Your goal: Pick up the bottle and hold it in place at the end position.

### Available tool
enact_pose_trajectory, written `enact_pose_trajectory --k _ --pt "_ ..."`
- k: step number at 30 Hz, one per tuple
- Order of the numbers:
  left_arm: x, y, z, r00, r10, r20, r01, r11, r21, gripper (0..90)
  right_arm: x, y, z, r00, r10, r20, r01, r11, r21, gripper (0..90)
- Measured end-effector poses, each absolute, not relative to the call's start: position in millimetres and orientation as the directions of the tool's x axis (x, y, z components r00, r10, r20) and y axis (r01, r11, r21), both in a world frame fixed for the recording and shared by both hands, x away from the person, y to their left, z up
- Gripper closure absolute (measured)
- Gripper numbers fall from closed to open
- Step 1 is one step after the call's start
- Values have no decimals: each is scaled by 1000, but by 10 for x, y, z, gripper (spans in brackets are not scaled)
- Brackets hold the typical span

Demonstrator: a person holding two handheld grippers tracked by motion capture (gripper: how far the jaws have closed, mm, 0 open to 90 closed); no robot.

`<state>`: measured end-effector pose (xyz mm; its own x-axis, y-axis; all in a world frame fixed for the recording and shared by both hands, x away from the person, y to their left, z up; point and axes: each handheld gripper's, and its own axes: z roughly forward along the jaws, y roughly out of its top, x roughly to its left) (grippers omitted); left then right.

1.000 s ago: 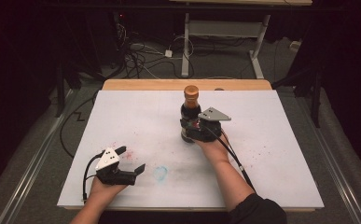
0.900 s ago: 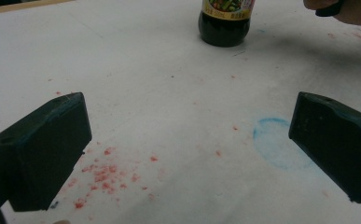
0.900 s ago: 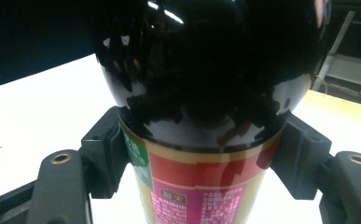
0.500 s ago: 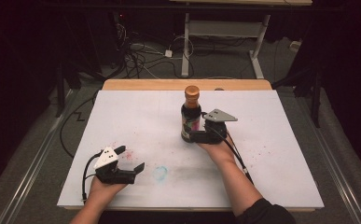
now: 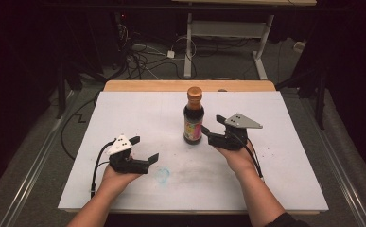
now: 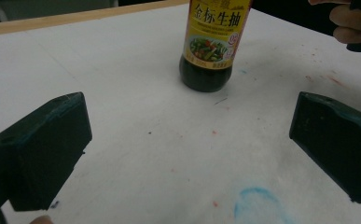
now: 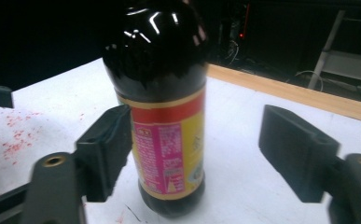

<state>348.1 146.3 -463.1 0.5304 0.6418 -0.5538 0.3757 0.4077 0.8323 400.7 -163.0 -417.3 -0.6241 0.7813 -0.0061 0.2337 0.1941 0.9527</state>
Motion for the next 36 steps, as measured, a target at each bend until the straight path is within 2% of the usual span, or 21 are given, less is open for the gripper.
enact_pose_trajectory --k 1,2,3,4,6,10,13,14,16,17,25,36 --pt "3511 1425 -4618 533 641 -553 383 400 833 0 4000 -1645 -4171 -619 785 -8 236 196 952 359" --pt "3539 1385 -4604 537 643 -547 382 393 837 0 4000 -1645 -4171 -619 785 -8 236 196 952 359" --pt "3566 1345 -4587 540 640 -546 384 390 837 0 3992 -1681 -4164 -620 784 -14 228 198 953 441" --pt "3592 1307 -4569 546 635 -547 384 390 837 0 3992 -1681 -4164 -620 784 -14 228 198 953 441" --pt "3648 1226 -4544 557 631 -541 384 382 841 0 3981 -1718 -4149 -614 789 -19 225 199 954 532" --pt "3772 1068 -4515 572 624 -532 393 360 846 0 3973 -1740 -4129 -606 795 -26 219 198 955 596" --pt "3859 954 -4501 582 620 -526 392 352 850 0 3975 -1763 -4105 -608 794 -34 212 203 956 675" --pt "3887 921 -4498 588 617 -523 392 347 852 0 3977 -1772 -4088 -609 792 -34 211 203 956 728" --pt "3941 844 -4492 593 614 -521 394 343 853 0 3978 -1779 -4080 -614 788 -34 208 204 957 747" --pt "3965 808 -4489 597 615 -515 394 335 856 0 3984 -1789 -4067 -619 785 -33 208 204 957 791" --pt "4160 534 -4439 613 595 -519 397 336 854 0 4014 -1805 -4044 -615 788 -27 210 197 958 900" --pt "4361 268 -4393 622 596 -508 397 319 861 7 4042 -1745 -3984 -629 776 -44 201 217 955 900"
